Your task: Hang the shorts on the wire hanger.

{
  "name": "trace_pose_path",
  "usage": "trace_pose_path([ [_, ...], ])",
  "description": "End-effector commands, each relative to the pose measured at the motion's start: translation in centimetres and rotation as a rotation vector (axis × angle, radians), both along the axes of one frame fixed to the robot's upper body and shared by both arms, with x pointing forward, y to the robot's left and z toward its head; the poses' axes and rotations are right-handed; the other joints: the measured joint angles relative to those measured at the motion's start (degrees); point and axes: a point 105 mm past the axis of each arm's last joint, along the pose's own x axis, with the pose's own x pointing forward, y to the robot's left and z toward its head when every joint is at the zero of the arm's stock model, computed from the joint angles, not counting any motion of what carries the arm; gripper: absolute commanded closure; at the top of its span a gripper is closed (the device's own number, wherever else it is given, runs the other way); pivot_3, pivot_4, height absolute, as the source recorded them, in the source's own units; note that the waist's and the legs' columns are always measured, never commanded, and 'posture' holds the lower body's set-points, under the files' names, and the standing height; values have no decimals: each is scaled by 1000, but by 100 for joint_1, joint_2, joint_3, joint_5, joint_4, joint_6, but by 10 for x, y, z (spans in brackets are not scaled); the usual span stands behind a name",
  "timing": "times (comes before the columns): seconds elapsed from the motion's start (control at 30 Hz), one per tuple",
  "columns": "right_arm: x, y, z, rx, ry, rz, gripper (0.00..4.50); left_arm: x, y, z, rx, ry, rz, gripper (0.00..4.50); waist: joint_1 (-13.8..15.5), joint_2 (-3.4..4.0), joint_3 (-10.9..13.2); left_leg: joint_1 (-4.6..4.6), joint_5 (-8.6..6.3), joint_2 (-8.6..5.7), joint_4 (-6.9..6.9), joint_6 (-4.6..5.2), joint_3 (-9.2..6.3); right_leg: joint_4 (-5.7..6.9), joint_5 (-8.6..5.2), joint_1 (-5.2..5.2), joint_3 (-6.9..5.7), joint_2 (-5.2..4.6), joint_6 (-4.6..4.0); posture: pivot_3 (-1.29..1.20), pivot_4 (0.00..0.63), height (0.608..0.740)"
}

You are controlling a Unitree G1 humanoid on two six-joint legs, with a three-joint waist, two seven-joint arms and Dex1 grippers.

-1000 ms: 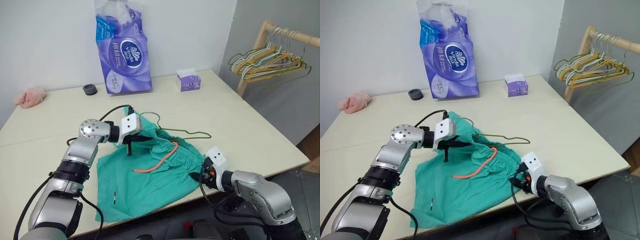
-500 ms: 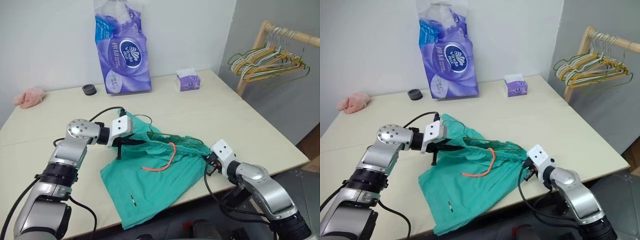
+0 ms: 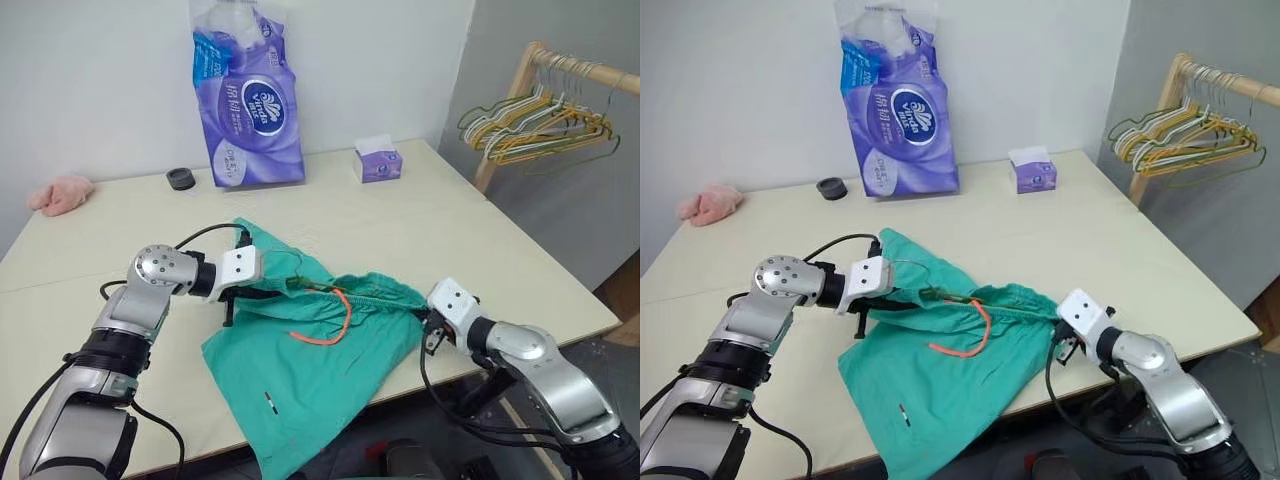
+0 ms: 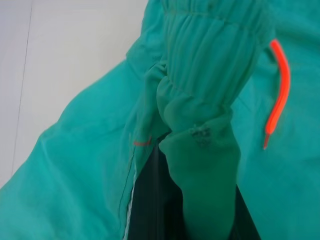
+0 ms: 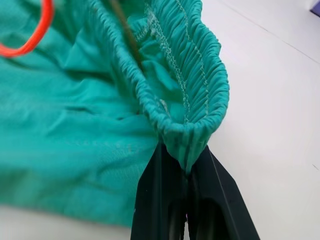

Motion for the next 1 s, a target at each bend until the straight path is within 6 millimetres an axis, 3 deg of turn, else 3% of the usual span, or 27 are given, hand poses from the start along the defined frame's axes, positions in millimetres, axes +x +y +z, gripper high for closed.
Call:
trace_pose_path([
  [0.03, 0, -4, 17, -74, -84, 59, 4476, 10, 2, 12, 34, -90, 4, 4500, -3, 0, 0, 0, 0, 0, 0, 0, 0, 0, 0, 1, 0, 0, 0, -216, 0, 740],
  [0.17, 6, 1, 33, -172, -150, 166, 4476, 15, -10, 12, 48, -135, -26, 4500, -14, 0, 0, 1, -1, 0, 0, 1, 2, -1, -1, 3, -1, 0, 1, -229, 0, 740],
  [0.3, 20, 22, 56, -305, -232, 319, 4476, 18, -34, 15, 28, -174, -63, 4500, -47, 1, 1, 1, 0, 0, 0, 1, 5, 1, -1, 2, -1, 0, 1, -242, 0, 740],
  [0.4, 26, 36, 65, -343, -258, 376, 4476, 22, -42, 14, 47, -212, -73, 4500, -75, 0, 1, -1, 0, 1, -3, -1, 1, -4, -1, 0, -6, 4, 1, -243, 0, 740],
  [0.63, 25, 71, 69, -367, -290, 491, 4476, 24, -55, 11, 26, -240, -60, 4500, -110, 0, 1, -4, 1, 1, 0, -1, 1, -1, -1, -1, -2, -11, 0, -241, 0, 740],
  [0.8, 24, 64, 62, -392, -233, 512, 4476, 18, -57, 6, 23, -228, -71, 4500, -140, 0, 1, -6, 1, -3, 0, -2, -3, -1, 0, -2, -4, -15, -1, -236, 0, 740],
  [0.93, 22, 48, 65, -418, -203, 504, 3524, 16, -58, 4, 19, -222, -73, 4500, -149, 0, 1, -5, 1, -3, -1, -2, -3, -1, 0, -3, -6, -17, 0, -236, 0, 740],
  [1.0, 16, 40, 64, -430, -170, 511, 2800, 15, -61, 3, 11, -220, -76, 4500, -155, 0, 1, -6, 1, -3, -1, -2, -2, -2, -1, -2, -5, -16, 0, -240, 0, 740],
])
